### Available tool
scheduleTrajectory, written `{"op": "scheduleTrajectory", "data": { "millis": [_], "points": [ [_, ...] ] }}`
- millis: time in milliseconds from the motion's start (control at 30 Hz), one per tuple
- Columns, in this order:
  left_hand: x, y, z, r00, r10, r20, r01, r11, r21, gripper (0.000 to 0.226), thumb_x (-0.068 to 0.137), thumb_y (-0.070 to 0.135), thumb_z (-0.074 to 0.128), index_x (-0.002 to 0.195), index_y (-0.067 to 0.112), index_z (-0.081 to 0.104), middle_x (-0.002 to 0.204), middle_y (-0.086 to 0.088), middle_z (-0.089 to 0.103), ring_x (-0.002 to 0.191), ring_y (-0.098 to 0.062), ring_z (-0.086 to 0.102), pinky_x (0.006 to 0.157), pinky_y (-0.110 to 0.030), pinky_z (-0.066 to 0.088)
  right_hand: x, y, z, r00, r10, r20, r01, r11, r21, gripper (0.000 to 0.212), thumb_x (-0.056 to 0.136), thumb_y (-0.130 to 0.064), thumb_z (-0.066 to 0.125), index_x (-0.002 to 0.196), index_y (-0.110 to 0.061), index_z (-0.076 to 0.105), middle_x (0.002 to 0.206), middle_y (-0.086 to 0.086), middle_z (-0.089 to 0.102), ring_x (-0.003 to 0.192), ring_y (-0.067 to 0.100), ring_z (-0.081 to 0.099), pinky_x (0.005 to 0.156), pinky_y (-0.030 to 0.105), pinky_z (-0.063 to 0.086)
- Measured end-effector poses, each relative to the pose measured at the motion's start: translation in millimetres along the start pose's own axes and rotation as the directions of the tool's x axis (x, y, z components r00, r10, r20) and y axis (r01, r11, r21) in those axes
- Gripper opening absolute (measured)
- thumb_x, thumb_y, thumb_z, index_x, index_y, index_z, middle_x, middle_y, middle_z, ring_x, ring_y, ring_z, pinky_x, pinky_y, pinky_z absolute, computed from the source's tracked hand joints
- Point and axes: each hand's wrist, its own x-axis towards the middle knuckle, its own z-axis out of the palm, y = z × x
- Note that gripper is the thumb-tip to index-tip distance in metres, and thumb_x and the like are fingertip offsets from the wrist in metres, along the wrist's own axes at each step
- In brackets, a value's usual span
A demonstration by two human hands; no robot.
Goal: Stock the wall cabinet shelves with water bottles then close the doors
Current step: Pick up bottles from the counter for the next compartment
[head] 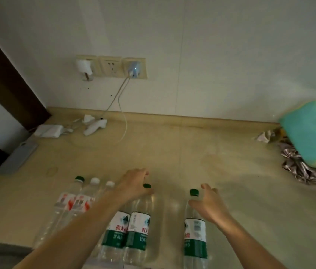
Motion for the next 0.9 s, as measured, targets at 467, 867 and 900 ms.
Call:
{"op": "scheduleTrajectory", "data": {
  "millis": [467,867,900],
  "points": [
    [-2.2,12.9,27.2,0.996,-0.089,0.029,0.082,0.981,0.174,0.074,0.083,0.066,0.064,0.136,0.017,0.051,0.127,-0.004,0.063,0.112,-0.025,0.059,0.089,-0.039,0.050,4.5,10.4,15.7,0.997,0.040,0.069,-0.050,0.988,0.144,0.057,0.088,-0.028,0.065,0.140,-0.017,0.045,0.103,-0.004,0.056,0.077,0.002,0.056,0.056,0.021,0.042],
    [1.2,28.8,55.7,0.994,-0.082,0.077,0.100,0.954,-0.282,0.038,0.083,0.038,0.074,0.110,0.016,0.057,0.097,0.003,0.060,0.081,-0.010,0.057,0.058,-0.023,0.042,-15.6,0.7,24.3,0.988,0.145,-0.057,-0.121,0.943,0.311,0.019,0.080,-0.020,0.076,0.095,-0.016,0.066,0.087,0.001,0.071,0.073,0.011,0.066,0.053,0.021,0.046],
    [0.1,27.0,55.1,0.995,-0.058,0.082,0.083,0.934,-0.347,0.038,0.083,0.037,0.075,0.111,0.017,0.059,0.100,0.003,0.062,0.085,-0.010,0.060,0.060,-0.022,0.045,-19.0,0.4,23.1,0.989,0.108,-0.097,-0.071,0.943,0.324,0.018,0.080,-0.021,0.078,0.093,-0.018,0.066,0.085,-0.001,0.071,0.071,0.009,0.065,0.053,0.020,0.046]
  ]
}}
